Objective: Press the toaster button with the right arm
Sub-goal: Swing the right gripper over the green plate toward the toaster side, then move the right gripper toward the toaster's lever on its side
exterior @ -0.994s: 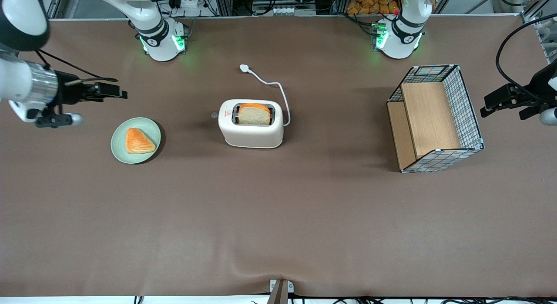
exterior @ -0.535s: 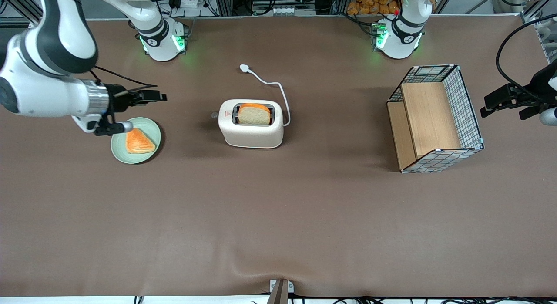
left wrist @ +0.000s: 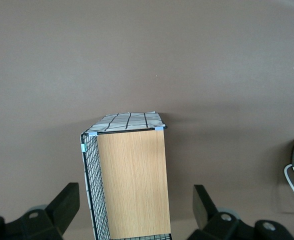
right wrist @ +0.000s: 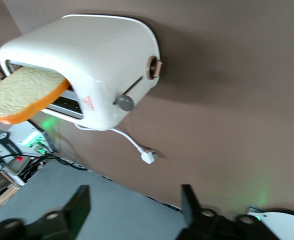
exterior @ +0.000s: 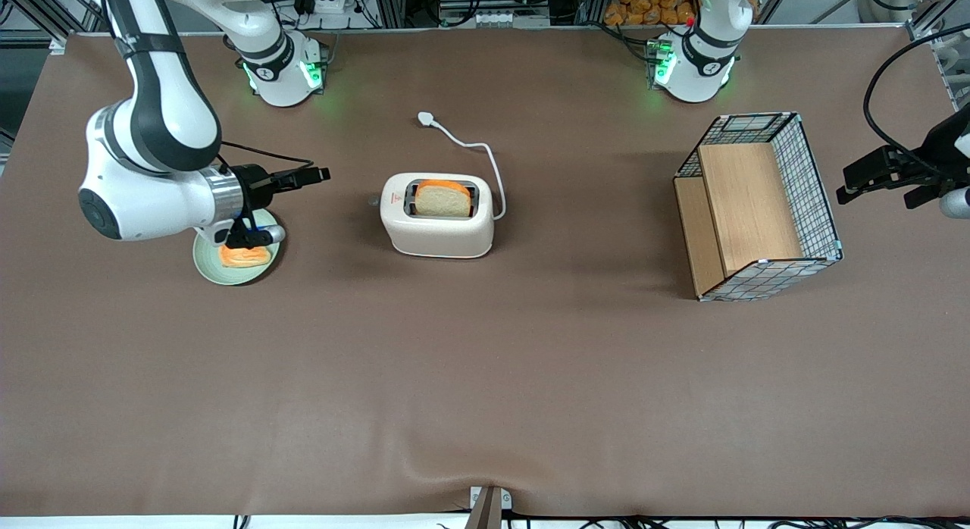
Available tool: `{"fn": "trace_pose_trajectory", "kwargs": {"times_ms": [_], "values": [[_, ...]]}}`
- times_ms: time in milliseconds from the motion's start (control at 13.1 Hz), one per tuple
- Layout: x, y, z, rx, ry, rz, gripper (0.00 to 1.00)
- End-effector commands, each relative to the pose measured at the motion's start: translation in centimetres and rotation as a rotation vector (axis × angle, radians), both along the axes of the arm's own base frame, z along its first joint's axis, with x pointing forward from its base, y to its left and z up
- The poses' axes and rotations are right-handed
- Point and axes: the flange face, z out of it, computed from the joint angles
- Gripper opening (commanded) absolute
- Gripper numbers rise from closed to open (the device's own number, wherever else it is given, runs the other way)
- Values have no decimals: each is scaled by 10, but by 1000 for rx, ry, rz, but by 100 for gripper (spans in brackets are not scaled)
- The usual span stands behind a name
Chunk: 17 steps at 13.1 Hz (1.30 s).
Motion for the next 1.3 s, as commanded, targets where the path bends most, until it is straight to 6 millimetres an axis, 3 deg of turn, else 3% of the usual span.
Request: {"fn": "trace_pose_trajectory", "kwargs": {"times_ms": [0,76,153,382,841,1224], "values": [[4,11,0,60,-4,-42,15],[5,13,-4,66,-2,-49,3],[5,18,-11,83,9,-50,0],[10,27,-30,169,20,-74,0],[15,25,-39,176,-1,-129,0],[-2,21,-72,235,-7,-169,0]]}}
